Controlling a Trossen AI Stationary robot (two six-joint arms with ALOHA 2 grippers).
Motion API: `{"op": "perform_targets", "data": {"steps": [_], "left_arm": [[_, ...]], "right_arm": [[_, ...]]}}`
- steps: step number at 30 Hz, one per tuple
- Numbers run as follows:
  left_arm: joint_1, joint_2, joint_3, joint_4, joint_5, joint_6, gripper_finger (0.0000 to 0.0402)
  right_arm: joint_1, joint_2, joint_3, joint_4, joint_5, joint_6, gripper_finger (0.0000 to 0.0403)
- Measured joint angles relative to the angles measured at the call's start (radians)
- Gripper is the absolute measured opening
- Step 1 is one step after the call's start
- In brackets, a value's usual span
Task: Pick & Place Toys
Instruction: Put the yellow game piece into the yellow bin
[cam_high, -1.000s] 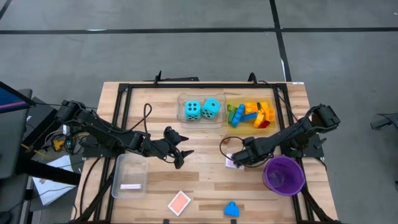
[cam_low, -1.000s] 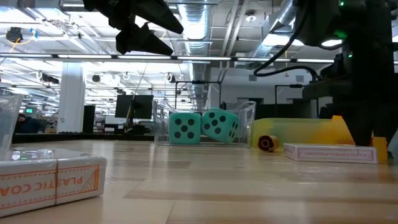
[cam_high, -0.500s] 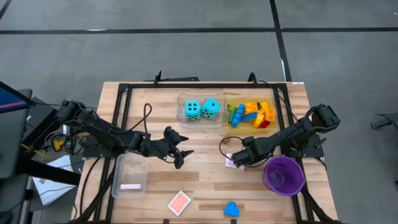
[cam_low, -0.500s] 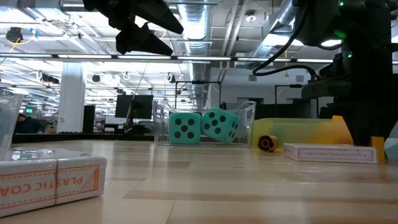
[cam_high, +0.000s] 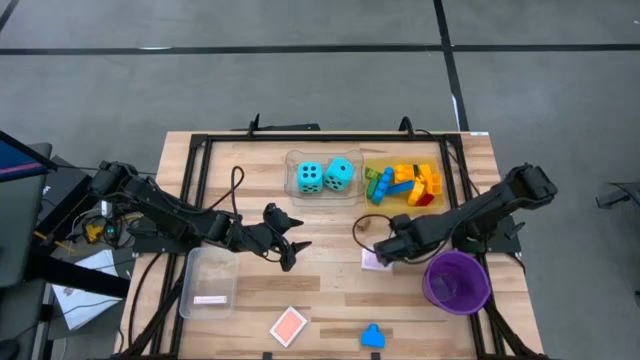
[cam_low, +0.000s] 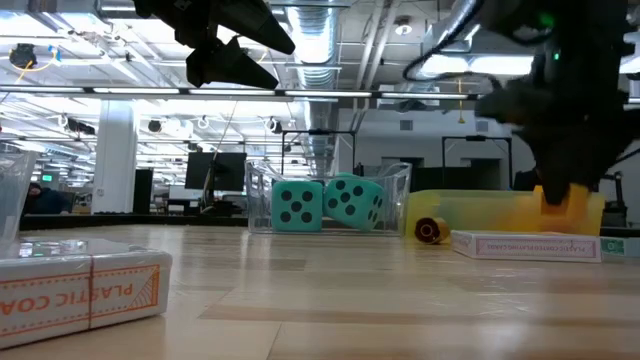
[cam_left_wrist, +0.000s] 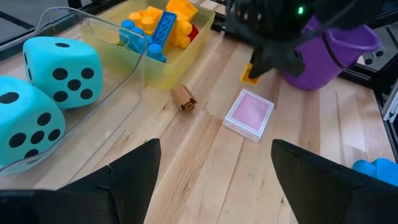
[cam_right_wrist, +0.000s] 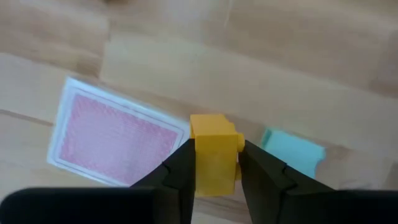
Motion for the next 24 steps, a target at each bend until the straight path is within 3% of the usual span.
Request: {"op": "perform_targets", "data": {"steps": [9,24], "left_arm": [[0.0,0.0,0.0,0.0,0.0,0.0,0.0301],[0.008,0.0,0.0,0.0,0.0,0.0,0.0301]], "right_arm": [[-0.026,-0.135,0.054,-0.193,0.114,0.0,0.0099],[-0.14,-0.295,0.057,-0.329,0.213,-0.064,0.0098]]}}
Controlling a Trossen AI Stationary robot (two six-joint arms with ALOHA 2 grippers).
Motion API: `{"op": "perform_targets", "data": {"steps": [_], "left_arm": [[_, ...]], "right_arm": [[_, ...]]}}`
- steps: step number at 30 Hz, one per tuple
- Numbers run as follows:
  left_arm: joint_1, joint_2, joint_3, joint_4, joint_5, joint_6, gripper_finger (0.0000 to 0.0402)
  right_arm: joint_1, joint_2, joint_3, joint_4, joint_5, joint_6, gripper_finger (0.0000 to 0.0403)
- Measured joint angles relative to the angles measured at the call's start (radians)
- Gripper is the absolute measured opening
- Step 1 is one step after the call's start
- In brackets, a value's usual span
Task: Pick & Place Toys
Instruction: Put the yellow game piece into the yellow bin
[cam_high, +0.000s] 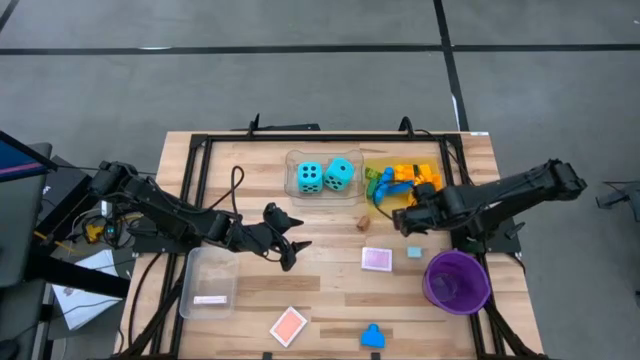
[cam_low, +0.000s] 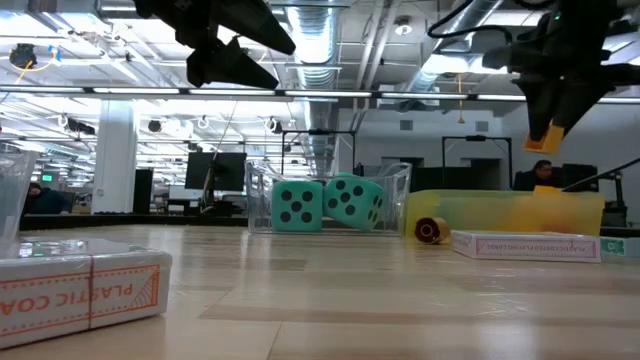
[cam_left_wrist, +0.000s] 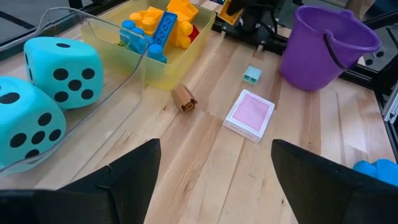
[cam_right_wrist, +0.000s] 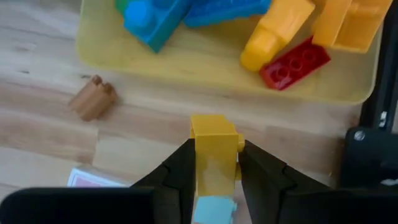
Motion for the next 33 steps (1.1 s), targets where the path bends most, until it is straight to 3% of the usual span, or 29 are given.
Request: {"op": "perform_targets", "data": {"steps": [11,22,33], "left_arm": [[0.019,0.0,0.0,0.0,0.0,0.0,0.0301],[0.019,0.0,0.0,0.0,0.0,0.0,0.0301],[0.019,0.0,0.0,0.0,0.0,-0.015,0.0301]], "right_arm": [[-0.194,0.0,-0.005,0.005,0.031,-0.247,0.0098],[-0.403,0.0,-0.101,0.02,0.03,-0.497,0.0098],[-0.476,0.0,-0.127,0.025,0.022,-0.651,0.0098]]}}
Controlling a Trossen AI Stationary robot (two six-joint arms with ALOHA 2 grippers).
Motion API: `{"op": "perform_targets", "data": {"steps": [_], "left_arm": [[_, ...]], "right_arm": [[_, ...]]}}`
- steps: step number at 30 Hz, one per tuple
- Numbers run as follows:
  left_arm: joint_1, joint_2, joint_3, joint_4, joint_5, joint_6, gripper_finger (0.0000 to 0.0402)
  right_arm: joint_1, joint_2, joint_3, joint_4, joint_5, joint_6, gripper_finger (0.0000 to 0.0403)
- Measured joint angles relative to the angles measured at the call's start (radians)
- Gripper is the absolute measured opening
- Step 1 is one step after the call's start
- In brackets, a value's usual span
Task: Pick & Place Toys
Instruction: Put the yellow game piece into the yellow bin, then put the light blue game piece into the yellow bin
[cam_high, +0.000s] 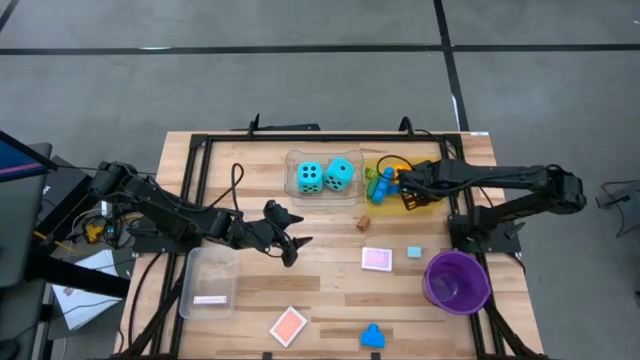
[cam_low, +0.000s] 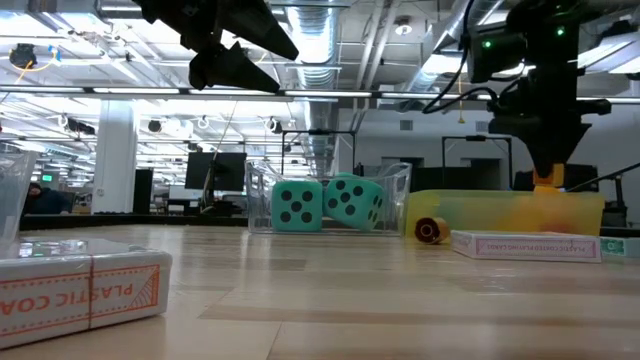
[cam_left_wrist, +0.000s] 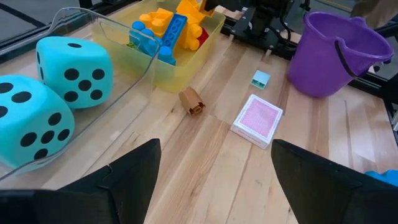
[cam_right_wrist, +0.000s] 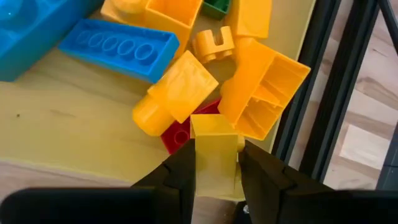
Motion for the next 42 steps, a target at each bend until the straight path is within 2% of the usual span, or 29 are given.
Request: {"op": "perform_targets", "data": {"steps": [12,18,30,36,42], "left_arm": [[0.0,0.0,0.0,0.0,0.0,0.0,0.0301],[0.0,0.0,0.0,0.0,0.0,-0.001,0.0301],[0.0,0.0,0.0,0.0,0.0,-0.024,0.0301],[-0.003,0.0,0.0,0.0,0.0,-0.03,0.0301],[-0.003,0.0,0.0,0.001,0.0,-0.029,0.0301]], "right_arm": [[0.001,0.0,0.0,-0.032,0.0,0.022,0.0101],[0.001,0.0,0.0,-0.078,0.001,0.084,0.0134],[0.005,0.0,0.0,-0.079,0.026,0.096,0.0192],[0.084,-0.017,0.0,-0.066,-0.005,0.18,0.0195],[0.238,-0.039,0.0,0.021,-0.128,0.354,0.0189]]}}
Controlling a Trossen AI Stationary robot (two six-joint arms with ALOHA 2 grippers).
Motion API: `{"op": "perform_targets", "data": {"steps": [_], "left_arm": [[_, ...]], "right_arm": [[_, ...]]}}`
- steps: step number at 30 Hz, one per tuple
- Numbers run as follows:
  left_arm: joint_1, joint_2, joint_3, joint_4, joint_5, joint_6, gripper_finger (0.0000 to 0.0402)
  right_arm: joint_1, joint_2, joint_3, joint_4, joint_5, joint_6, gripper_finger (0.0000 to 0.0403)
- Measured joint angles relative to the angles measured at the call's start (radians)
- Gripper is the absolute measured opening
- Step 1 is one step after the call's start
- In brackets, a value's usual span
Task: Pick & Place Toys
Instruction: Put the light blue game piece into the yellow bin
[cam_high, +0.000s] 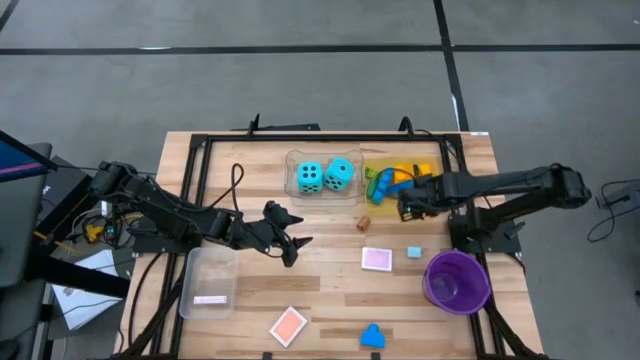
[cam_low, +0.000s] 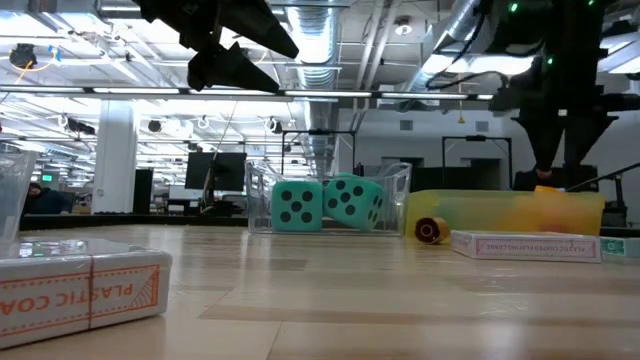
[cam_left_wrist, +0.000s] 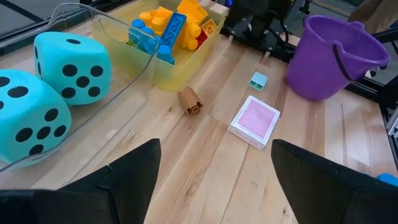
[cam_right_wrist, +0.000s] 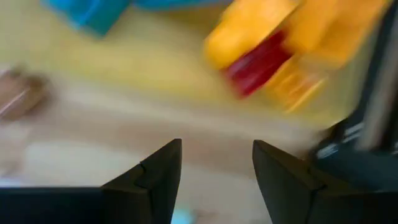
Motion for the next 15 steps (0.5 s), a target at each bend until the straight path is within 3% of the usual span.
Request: {"op": "perform_targets", "data": {"steps": [5,15], "left_arm": [[0.001,0.0,0.0,0.0,0.0,0.001,0.0301],[0.002,0.0,0.0,0.0,0.0,0.003,0.0301]], "right_arm": [[0.135,0.029,0.0,0.09,-0.09,0.132,0.0183],[0.266,0.148,0.0,0.115,-0.113,0.275,0.0182]]}}
